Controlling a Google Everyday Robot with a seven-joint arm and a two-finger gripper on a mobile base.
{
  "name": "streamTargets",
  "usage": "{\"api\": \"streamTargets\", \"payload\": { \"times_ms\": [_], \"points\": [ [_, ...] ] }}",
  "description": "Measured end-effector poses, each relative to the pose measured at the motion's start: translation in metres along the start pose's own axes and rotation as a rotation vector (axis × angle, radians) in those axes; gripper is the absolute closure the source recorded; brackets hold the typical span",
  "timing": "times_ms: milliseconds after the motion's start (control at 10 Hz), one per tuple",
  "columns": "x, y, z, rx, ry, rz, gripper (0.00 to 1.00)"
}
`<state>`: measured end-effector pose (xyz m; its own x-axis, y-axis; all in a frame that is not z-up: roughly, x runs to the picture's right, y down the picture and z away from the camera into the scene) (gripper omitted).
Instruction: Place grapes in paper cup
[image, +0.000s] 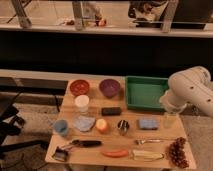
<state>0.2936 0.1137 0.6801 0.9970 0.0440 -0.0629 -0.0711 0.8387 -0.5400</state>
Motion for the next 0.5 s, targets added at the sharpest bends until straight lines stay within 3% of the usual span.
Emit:
{"api": "streamTargets", "payload": {
  "times_ms": [500],
  "points": [
    [-0.0002, 0.0003, 0.0012, -0.002, -0.001, 0.000, 0.20]
  ]
}}
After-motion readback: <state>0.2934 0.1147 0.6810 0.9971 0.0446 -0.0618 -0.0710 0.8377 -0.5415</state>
